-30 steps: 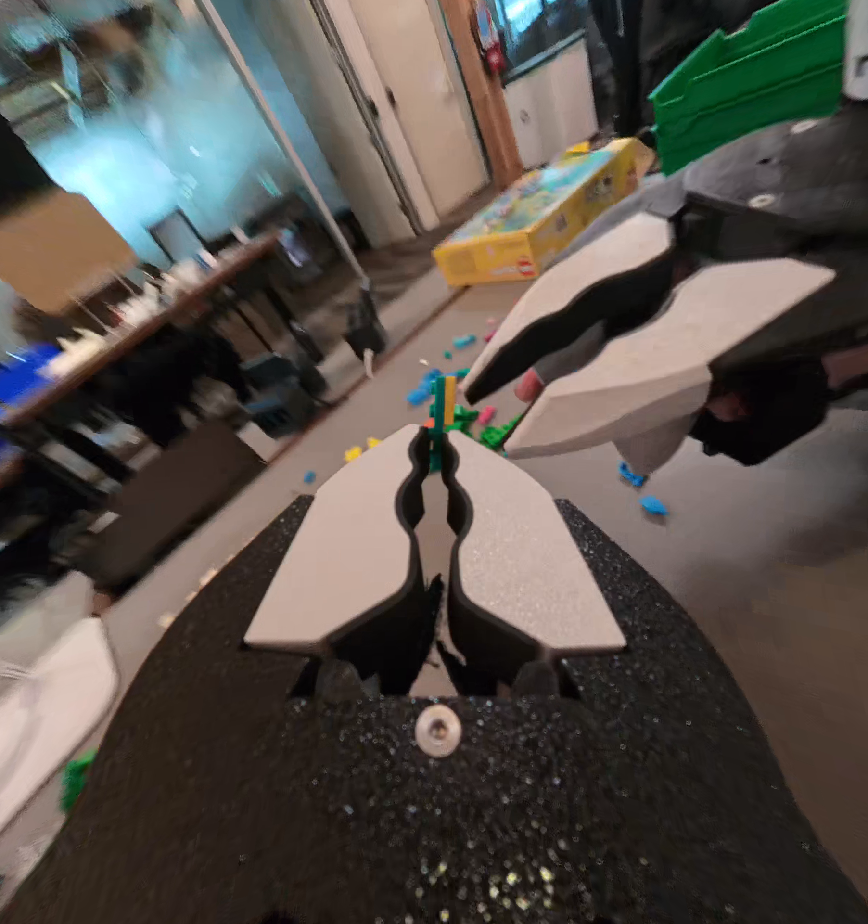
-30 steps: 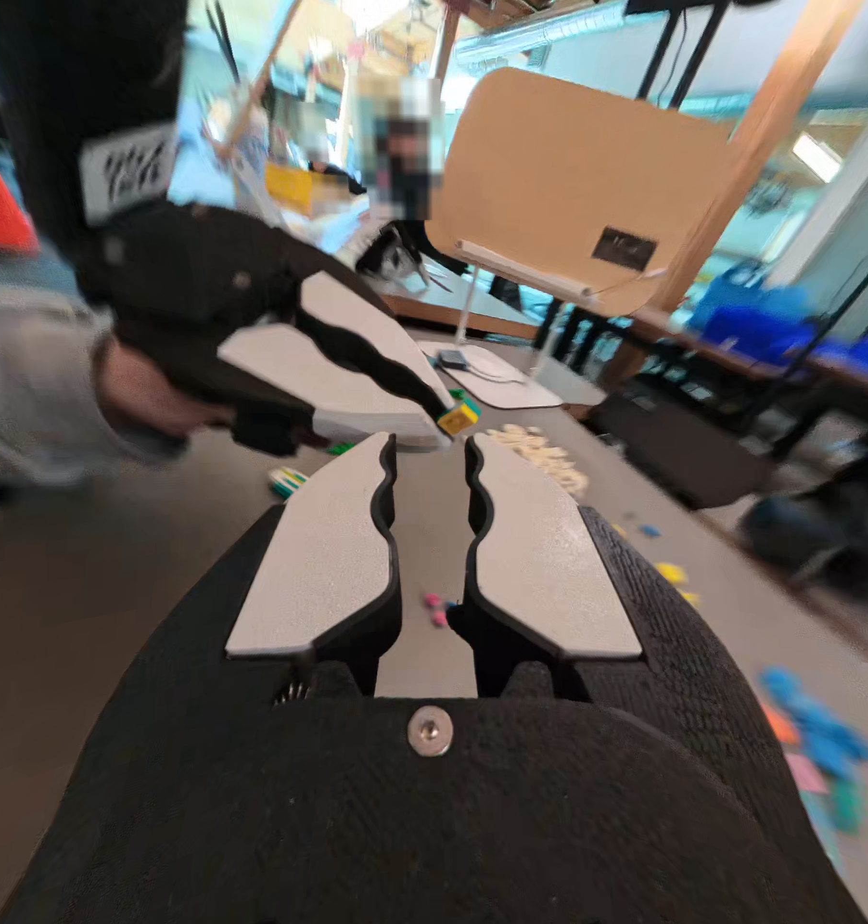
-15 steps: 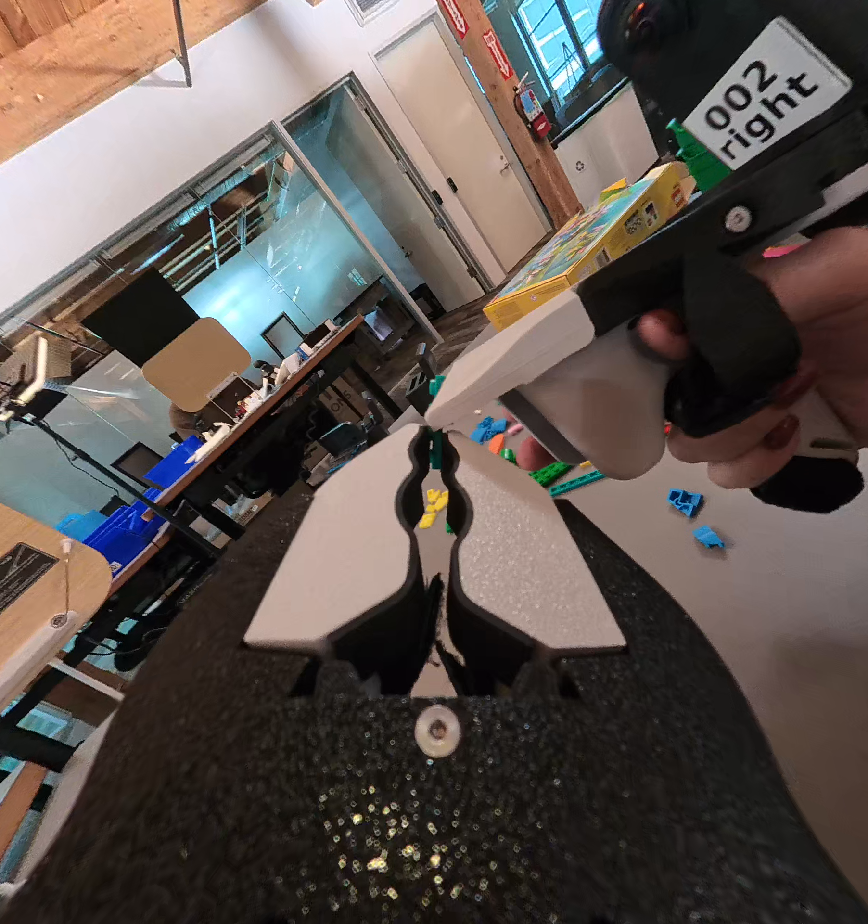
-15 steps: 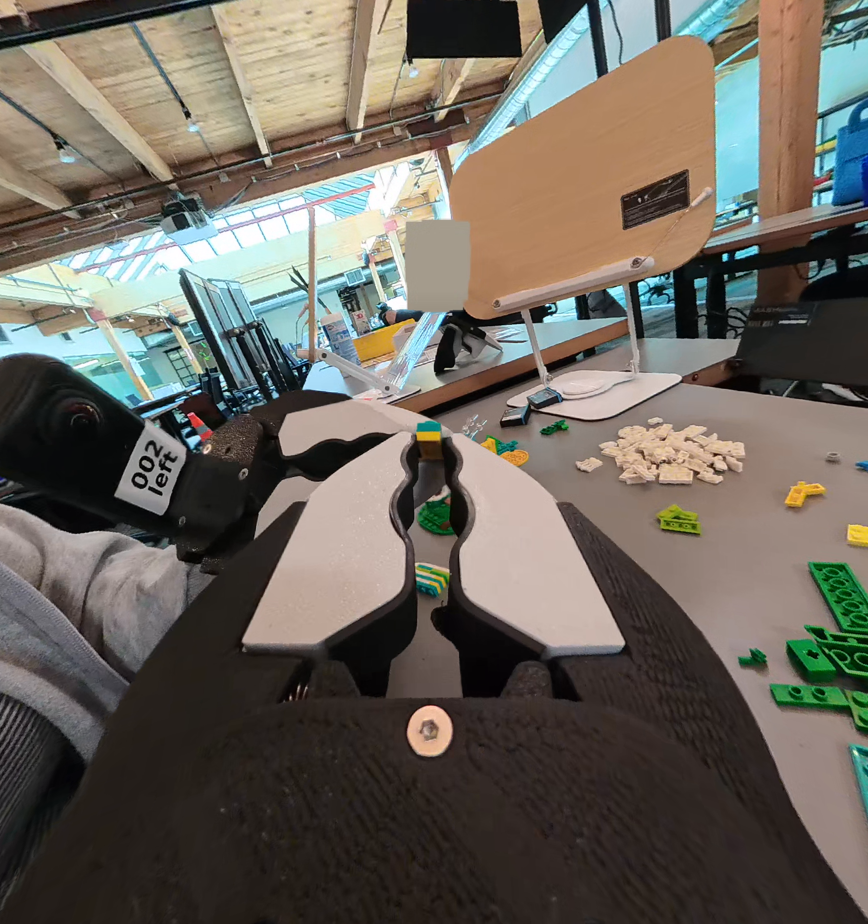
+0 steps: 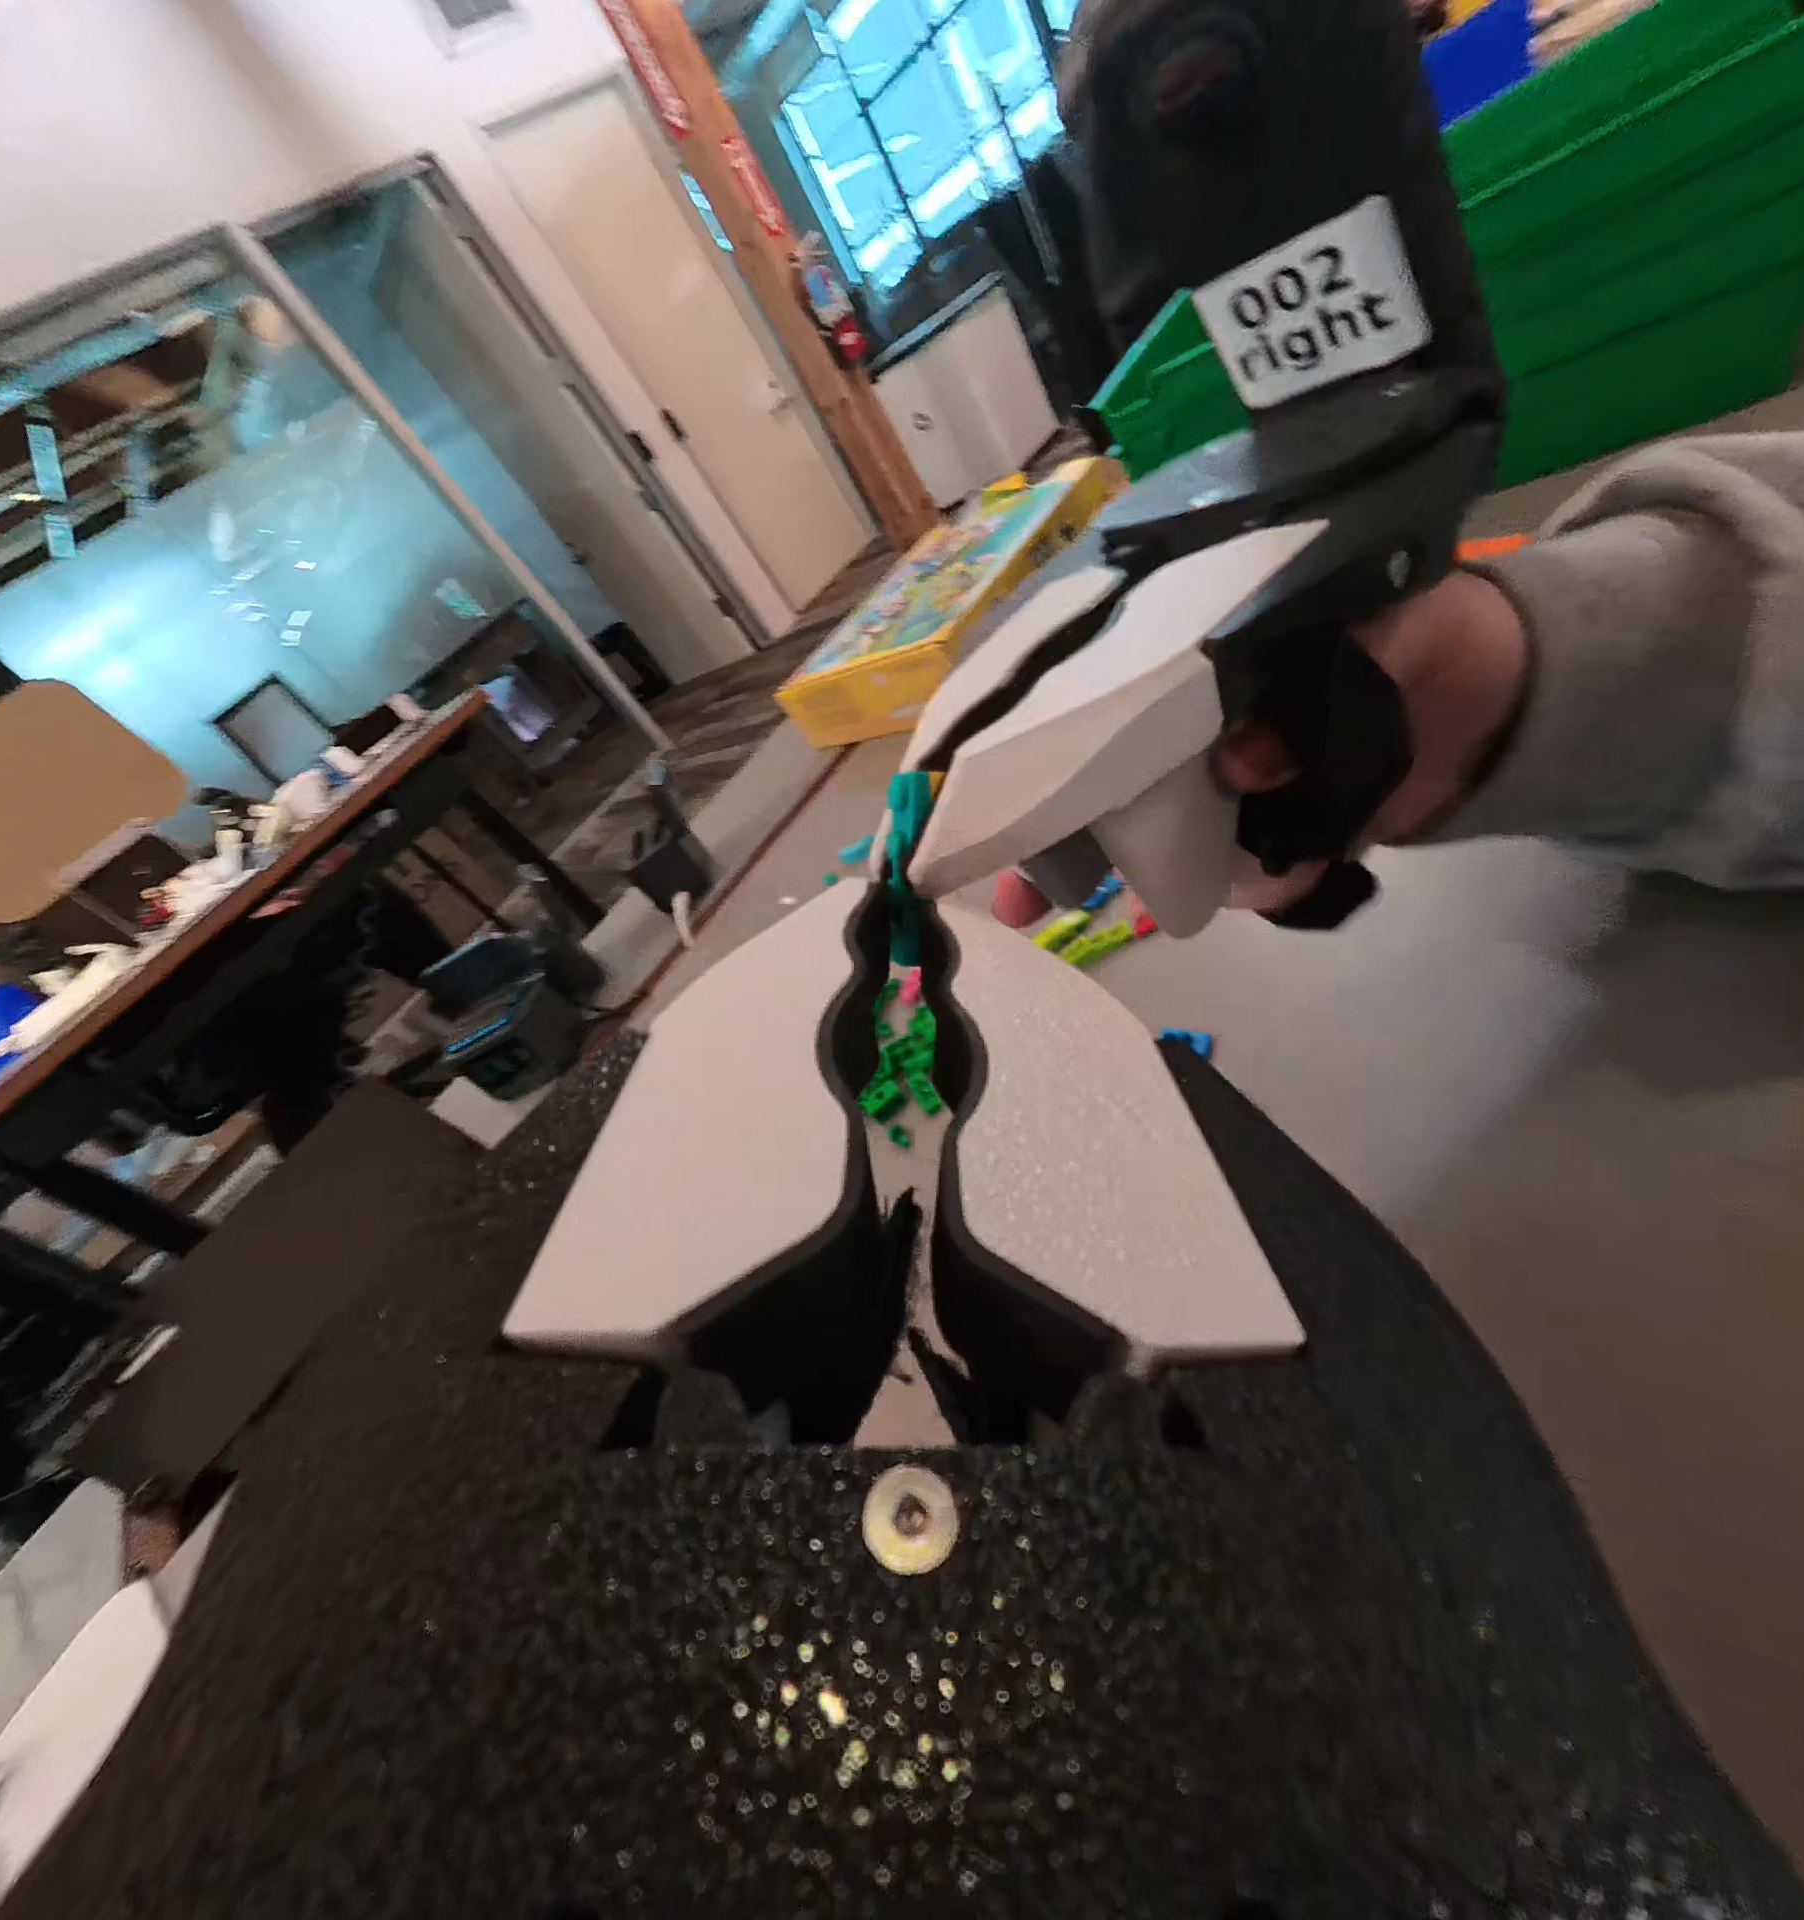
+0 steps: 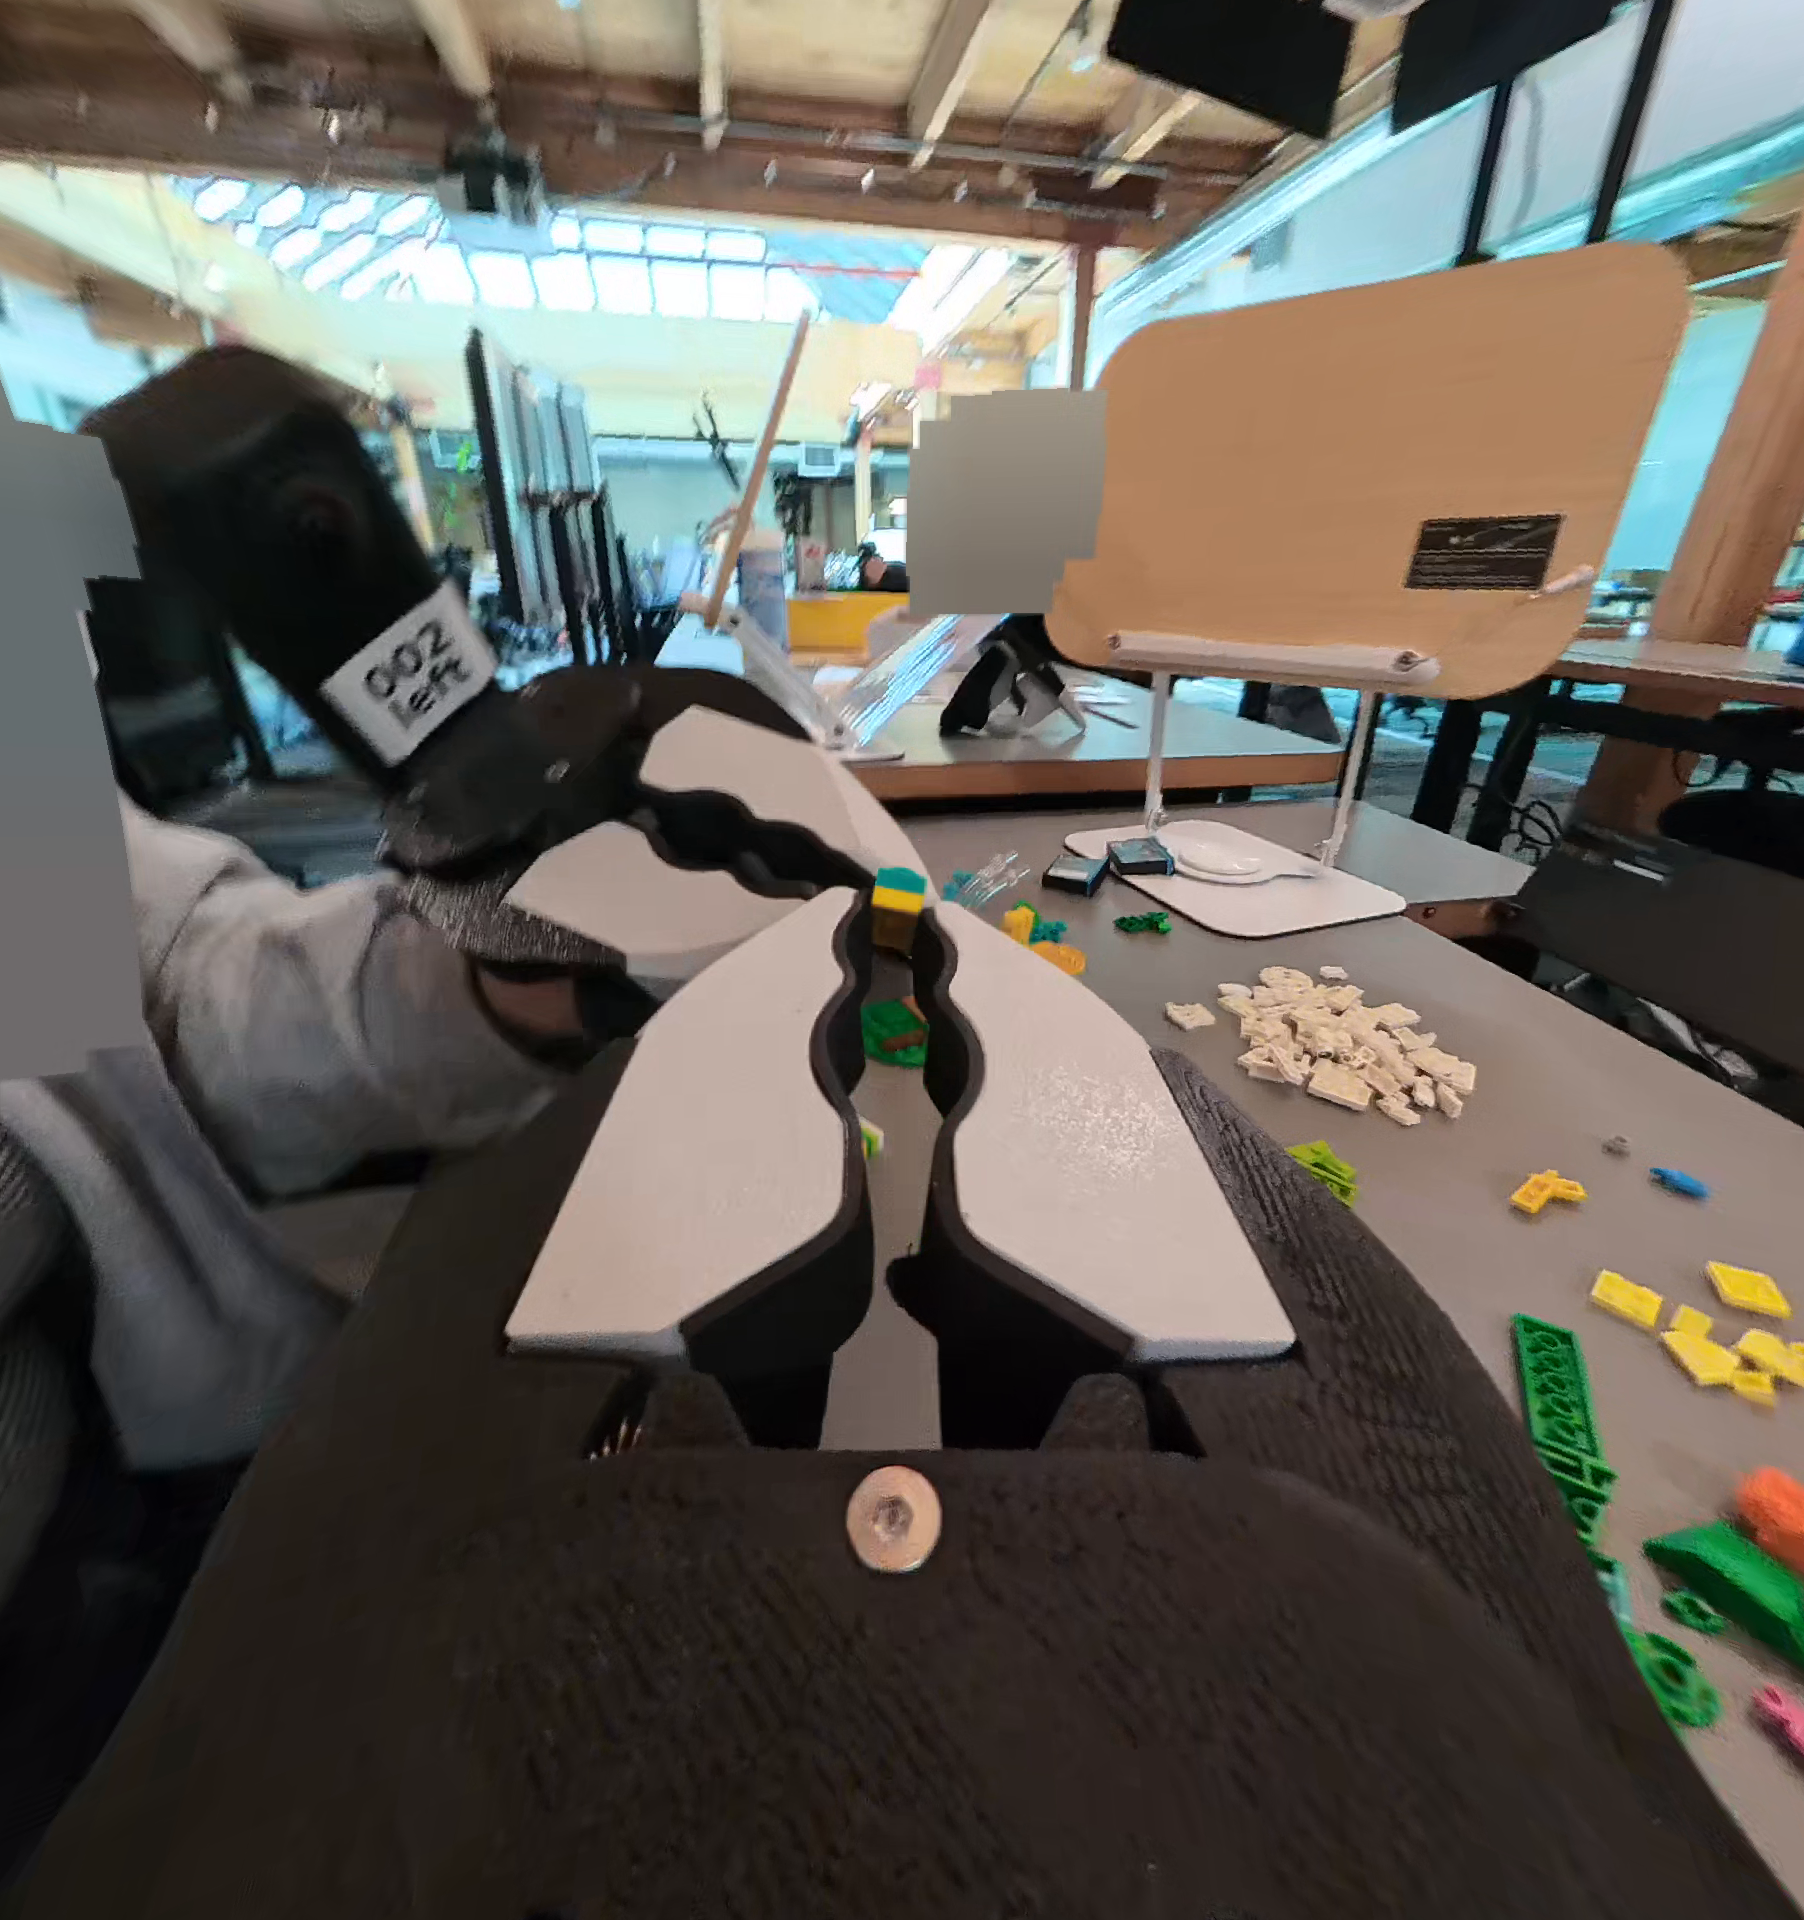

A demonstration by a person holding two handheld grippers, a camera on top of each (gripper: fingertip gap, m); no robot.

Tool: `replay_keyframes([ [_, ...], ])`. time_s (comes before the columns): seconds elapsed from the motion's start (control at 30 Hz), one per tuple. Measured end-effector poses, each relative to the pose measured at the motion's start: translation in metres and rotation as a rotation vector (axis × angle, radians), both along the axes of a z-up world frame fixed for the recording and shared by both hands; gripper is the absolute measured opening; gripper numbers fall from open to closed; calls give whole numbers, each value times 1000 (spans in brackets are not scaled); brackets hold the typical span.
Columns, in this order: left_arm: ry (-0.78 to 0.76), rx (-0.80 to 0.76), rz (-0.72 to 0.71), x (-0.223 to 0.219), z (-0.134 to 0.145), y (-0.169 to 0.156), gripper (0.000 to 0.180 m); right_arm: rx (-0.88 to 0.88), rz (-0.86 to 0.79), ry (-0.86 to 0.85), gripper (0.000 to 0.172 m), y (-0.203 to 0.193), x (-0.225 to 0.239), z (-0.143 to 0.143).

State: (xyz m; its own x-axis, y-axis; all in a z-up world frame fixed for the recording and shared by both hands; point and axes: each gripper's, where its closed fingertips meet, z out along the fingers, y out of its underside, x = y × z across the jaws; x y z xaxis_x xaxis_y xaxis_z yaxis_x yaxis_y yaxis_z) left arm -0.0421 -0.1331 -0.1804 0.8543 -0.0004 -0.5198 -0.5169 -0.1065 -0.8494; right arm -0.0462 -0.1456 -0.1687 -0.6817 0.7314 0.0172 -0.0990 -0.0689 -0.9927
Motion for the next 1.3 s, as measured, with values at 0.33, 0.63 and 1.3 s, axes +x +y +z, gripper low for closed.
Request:
replay_keyframes([
  [0.33, -149, -206, -156, 4, -18, -12, 4, 184, 156, -73, 6, 0, 23, -21],
  [0.63, -183, 255, 336, -92, 30, -52, 5, 214, -256, -50, 6, 46, -21, -30],
  [1.3, -249, 491, 823, -250, 9, -195, 5, 719, -335, -652, 13, 105, -240, -143],
])
